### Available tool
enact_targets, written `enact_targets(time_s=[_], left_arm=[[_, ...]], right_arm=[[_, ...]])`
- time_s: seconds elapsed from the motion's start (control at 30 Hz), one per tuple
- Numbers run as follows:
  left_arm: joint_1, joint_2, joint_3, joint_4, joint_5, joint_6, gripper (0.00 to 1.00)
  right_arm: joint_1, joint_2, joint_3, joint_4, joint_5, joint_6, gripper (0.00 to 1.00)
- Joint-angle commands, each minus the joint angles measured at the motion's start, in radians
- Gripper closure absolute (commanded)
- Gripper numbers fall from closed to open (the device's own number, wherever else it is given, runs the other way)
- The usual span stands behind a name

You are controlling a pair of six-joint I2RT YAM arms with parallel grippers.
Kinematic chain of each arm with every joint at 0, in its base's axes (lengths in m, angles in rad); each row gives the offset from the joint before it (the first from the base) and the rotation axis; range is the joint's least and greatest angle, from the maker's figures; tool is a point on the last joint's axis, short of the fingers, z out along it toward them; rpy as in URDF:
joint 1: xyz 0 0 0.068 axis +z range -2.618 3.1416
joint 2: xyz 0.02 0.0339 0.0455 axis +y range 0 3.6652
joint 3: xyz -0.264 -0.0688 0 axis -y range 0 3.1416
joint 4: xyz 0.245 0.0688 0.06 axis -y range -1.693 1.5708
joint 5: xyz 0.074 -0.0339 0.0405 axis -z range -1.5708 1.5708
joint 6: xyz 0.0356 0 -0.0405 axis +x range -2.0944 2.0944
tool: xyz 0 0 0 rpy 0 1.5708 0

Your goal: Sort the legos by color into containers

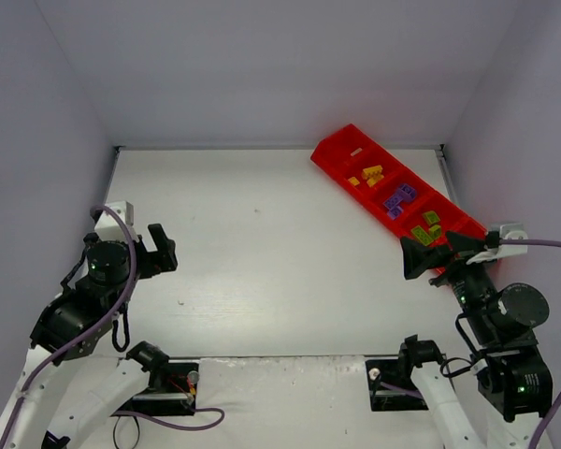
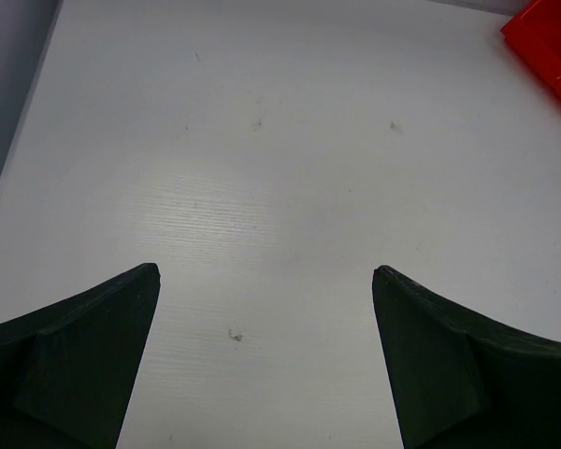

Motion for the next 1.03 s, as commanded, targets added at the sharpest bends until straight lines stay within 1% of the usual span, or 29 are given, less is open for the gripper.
enact_targets(time_s=[0.0,0.13,0.27,0.67,1.0], left_arm=[[0.005,0.005,0.009,0.009,-0.029,0.003,0.11],[0.005,0.019,0.007,0.014,-0.012,-0.014,0.11],[0.005,0.039,0.006,0.026,0.006,-0.035,0.11],[0.005,0.059,-0.019,0.037,0.028,-0.065,0.11],[0.005,0.091,-0.031,0.055,0.039,-0.075,0.11]], right_arm=[[0.012,-0.008,-0.029,0.053,0.029,-0.004,0.0],[0.03,-0.015,-0.054,0.054,0.106,0.036,0.0],[0.053,-0.005,-0.066,0.054,0.138,0.05,0.0],[0.076,0.064,-0.072,0.059,0.144,0.053,0.0],[0.09,0.084,-0.072,0.059,0.151,0.042,0.0]])
